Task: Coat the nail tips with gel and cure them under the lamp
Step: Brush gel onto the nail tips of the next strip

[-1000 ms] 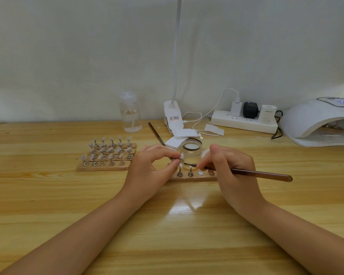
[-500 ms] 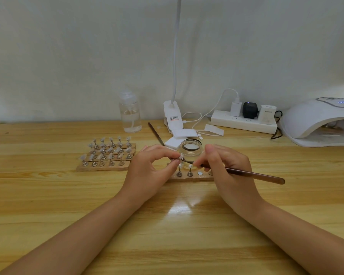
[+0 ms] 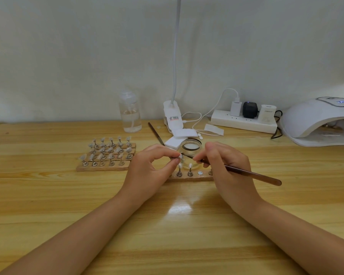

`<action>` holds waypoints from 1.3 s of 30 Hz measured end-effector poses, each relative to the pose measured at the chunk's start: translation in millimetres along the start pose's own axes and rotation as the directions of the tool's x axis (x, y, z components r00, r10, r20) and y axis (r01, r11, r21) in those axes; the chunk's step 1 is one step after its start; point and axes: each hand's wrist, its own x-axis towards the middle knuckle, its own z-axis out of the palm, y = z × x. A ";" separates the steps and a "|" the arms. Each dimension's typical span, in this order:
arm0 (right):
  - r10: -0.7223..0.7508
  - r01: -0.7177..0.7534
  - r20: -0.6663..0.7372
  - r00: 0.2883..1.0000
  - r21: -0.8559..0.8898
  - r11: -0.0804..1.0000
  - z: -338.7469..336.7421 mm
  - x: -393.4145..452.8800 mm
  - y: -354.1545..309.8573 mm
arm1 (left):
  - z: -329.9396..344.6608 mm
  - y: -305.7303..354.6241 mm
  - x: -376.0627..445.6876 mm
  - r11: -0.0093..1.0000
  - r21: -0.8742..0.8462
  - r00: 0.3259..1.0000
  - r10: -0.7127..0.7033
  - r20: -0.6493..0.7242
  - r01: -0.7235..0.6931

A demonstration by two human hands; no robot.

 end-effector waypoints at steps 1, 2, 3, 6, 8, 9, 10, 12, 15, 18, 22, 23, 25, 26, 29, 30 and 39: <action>-0.005 0.005 0.005 1.000 0.007 1.000 -0.1 -0.4 0.0 | -0.1 0.2 -0.2 1.000 -0.002 1.000 0.001 -0.001 -0.001; -0.006 0.006 0.008 1.000 0.018 1.000 -0.4 -0.8 0.0 | 0.0 0.4 -0.2 1.000 -0.003 1.000 0.002 -0.001 -0.002; -0.005 0.005 0.011 1.000 0.029 1.000 -0.7 -1.3 -0.1 | 0.0 0.4 -0.3 1.000 -0.002 1.000 0.003 -0.001 -0.003; -0.012 0.010 0.029 1.000 0.049 0.999 -1.2 -2.4 -1.5 | 0.3 0.3 0.1 1.000 -0.002 1.000 0.003 -0.004 -0.003; -0.010 0.008 0.033 0.999 0.067 0.998 -1.4 -2.7 -2.6 | -0.1 0.8 -0.1 1.000 -0.006 1.000 0.007 -0.004 -0.007; -0.010 0.008 0.029 1.000 0.079 0.997 -1.7 -2.9 -3.0 | -0.3 1.1 -0.4 1.000 -0.009 1.000 0.006 -0.003 -0.006; -0.012 0.010 0.020 1.000 0.091 0.996 -2.0 -3.0 -3.2 | -0.5 1.3 -0.6 1.000 -0.010 1.000 0.003 -0.002 -0.003; -0.007 0.007 -0.005 1.000 0.104 0.995 -2.6 -2.9 -3.2 | -0.8 1.4 -0.6 1.000 -0.009 1.000 0.002 -0.001 -0.002; 0.021 -0.018 -0.042 0.999 0.076 0.997 -2.1 -1.7 -1.9 | -0.2 1.0 -0.1 1.000 -0.002 1.000 0.009 -0.002 -0.009; 0.062 -0.060 -0.036 0.997 0.051 0.997 -0.2 -0.8 -0.8 | 0.9 0.6 0.1 1.000 -0.008 1.000 0.017 -0.010 -0.017; 0.041 -0.040 -0.018 0.999 0.039 0.998 -0.1 -1.6 -1.1 | 1.5 0.2 0.0 1.000 -0.015 1.000 0.010 -0.009 -0.011; 0.022 -0.022 -0.010 1.000 0.039 0.999 -0.5 -2.3 -1.7 | 1.5 0.4 0.0 1.000 -0.015 1.000 0.011 -0.007 -0.011; -0.018 0.017 0.010 1.000 0.028 0.999 -0.6 -3.9 -3.1 | 1.2 0.1 -0.2 1.000 -0.017 1.000 0.015 -0.008 -0.015; -0.039 0.039 0.020 0.999 0.017 0.999 -0.6 -4.7 -3.5 | 0.9 0.0 -0.3 1.000 -0.018 1.000 0.013 -0.008 -0.013; -0.105 0.106 0.038 0.994 -0.011 0.994 -1.1 -6.2 -4.2 | 0.9 -0.3 -1.2 0.999 -0.034 1.000 -0.010 0.001 0.010; -0.120 0.120 0.034 0.992 -0.012 0.993 -1.8 -6.1 -4.1 | 1.0 -0.6 -1.3 0.999 -0.032 1.000 -0.009 -0.002 0.009; -0.090 0.089 -0.027 0.996 -0.050 0.995 -2.9 -1.2 -1.9 | 0.9 -0.6 -0.3 0.998 -0.054 0.999 0.027 0.037 -0.025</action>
